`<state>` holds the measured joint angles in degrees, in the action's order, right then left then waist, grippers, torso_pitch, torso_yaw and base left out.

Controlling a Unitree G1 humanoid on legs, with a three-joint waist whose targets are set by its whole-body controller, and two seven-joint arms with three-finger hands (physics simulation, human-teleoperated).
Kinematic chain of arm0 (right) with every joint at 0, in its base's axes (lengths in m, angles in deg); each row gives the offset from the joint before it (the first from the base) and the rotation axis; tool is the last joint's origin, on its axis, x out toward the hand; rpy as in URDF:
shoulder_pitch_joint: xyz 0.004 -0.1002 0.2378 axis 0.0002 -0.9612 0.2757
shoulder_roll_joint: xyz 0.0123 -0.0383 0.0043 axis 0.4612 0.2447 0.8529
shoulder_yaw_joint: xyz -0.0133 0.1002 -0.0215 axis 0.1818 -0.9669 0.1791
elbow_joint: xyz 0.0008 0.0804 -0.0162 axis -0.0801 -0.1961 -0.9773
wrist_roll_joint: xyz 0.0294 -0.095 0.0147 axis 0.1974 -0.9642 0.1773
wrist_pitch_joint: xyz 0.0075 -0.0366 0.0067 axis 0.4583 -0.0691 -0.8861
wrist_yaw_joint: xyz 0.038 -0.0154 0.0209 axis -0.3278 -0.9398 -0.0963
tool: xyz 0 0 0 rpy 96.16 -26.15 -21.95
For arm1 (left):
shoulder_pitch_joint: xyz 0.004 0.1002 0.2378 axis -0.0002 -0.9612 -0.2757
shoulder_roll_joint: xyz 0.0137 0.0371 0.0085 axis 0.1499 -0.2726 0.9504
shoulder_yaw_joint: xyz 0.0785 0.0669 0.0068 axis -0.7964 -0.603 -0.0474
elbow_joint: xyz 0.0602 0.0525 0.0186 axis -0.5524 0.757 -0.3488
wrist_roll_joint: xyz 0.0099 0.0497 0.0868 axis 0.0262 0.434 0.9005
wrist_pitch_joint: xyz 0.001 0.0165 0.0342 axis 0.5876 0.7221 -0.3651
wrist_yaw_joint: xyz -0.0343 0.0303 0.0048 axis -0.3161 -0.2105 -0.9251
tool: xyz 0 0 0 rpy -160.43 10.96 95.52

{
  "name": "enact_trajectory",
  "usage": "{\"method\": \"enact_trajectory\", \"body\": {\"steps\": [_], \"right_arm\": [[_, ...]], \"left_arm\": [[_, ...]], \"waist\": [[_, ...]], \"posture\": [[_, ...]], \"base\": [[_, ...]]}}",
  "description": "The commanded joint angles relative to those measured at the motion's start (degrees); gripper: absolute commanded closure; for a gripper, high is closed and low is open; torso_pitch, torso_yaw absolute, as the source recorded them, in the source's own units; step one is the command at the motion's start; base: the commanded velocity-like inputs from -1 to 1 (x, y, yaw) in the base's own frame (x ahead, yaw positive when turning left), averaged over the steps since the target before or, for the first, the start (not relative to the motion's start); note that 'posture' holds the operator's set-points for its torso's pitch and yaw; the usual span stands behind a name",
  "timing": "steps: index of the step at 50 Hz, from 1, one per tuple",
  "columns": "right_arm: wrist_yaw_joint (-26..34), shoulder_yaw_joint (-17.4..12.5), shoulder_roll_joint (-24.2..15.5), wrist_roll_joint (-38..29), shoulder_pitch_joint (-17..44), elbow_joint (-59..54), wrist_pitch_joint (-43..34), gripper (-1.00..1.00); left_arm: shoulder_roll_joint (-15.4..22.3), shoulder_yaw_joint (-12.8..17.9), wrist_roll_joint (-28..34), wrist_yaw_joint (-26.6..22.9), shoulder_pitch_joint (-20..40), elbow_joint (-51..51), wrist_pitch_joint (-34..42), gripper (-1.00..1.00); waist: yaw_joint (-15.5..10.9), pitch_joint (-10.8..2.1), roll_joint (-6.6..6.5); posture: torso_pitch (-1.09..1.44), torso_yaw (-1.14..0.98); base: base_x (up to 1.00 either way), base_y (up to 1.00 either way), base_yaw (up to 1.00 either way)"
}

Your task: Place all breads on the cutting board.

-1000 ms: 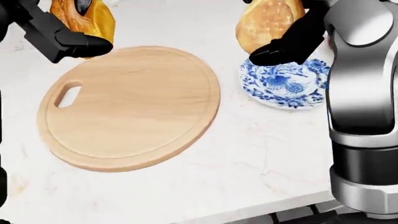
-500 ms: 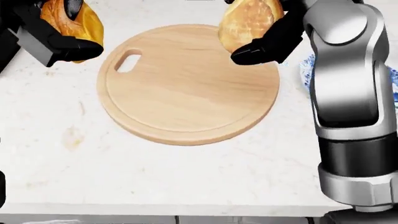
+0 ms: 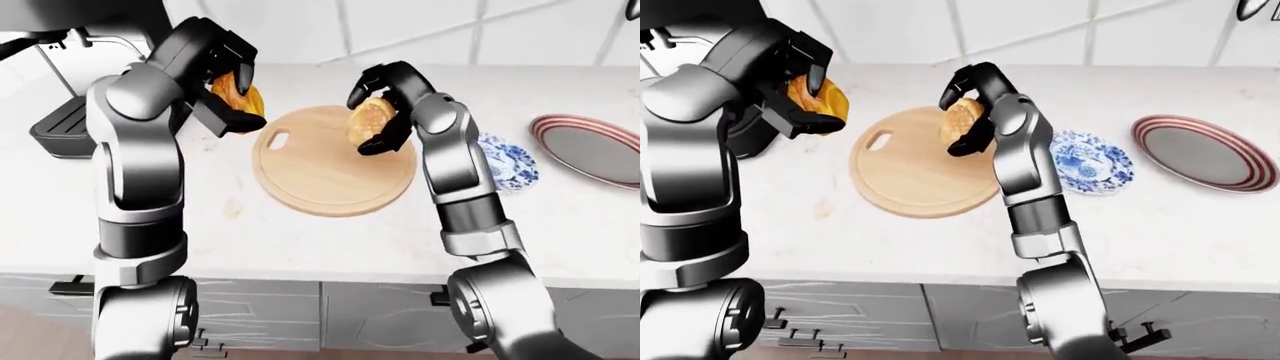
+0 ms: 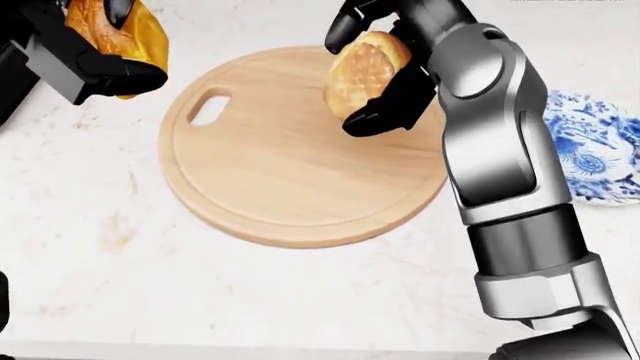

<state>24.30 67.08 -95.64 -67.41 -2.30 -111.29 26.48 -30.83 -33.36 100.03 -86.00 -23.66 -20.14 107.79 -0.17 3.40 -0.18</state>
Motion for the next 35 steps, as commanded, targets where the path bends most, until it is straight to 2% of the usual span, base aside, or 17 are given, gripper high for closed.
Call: {"method": "enact_trajectory", "body": {"steps": [1, 8, 10, 15, 18, 21, 30, 35], "right_arm": [[-0.7, -0.3, -0.3, -1.1, 2.4, 2.4, 2.0, 1.0], [0.4, 0.1, 0.6, -3.2, 1.3, 3.0, 2.4, 1.0], [0.8, 0.2, 0.9, -3.6, 0.9, 3.3, 2.5, 0.94], [2.1, 0.3, 1.2, -4.6, -0.2, 4.0, 2.7, 0.7], [3.0, 0.5, 1.4, -5.3, -1.0, 4.6, 2.9, 0.47], [3.4, 0.5, 1.6, -5.7, -1.6, 4.4, 3.5, 0.33], [5.4, 0.5, 1.7, -6.9, -2.9, 5.5, 3.9, 0.0], [7.5, 0.7, 1.7, -7.8, -3.9, 7.2, 3.4, -0.41]], "left_arm": [[0.8, 1.1, 0.1, 1.2, 2.6, -2.3, -1.7, 1.0], [0.8, 1.1, 0.1, 1.2, 2.8, -2.2, -1.7, 1.0], [0.9, 1.1, 0.1, 1.1, 2.9, -2.3, -1.5, 1.0], [0.9, 1.1, 0.2, 0.9, 2.9, -2.7, -1.2, 1.0], [1.0, 1.1, 0.3, 0.8, 3.2, -2.7, -1.1, 1.0], [0.9, 1.0, 0.3, 0.9, 3.0, -2.7, -1.3, 1.0], [0.6, 0.9, 0.4, 1.0, 2.9, -2.6, -1.4, 1.0], [0.5, 0.9, 0.4, 1.0, 2.9, -2.5, -1.4, 1.0]], "waist": [[0.0, -2.31, -0.17], [0.0, -2.22, -0.14], [0.0, -2.18, -0.12], [0.0, -2.16, -0.1], [0.0, -2.14, -0.08], [0.0, -2.12, -0.07], [-0.1, -2.23, -0.07], [0.0, -2.29, -0.07]], "posture": [[0.0, 0.0], [0.0, 0.0], [0.0, 0.0], [0.0, 0.0], [0.0, 0.0], [0.0, 0.0], [0.0, 0.0], [0.0, 0.0]], "base": [[0.0, 0.0, 0.0], [0.0, 0.0, 0.0], [0.0, 0.0, 0.0], [0.0, 0.0, 0.0], [0.0, 0.0, 0.0], [0.0, 0.0, 0.0], [0.0, 0.0, 0.0], [0.0, 0.0, 0.0]]}}
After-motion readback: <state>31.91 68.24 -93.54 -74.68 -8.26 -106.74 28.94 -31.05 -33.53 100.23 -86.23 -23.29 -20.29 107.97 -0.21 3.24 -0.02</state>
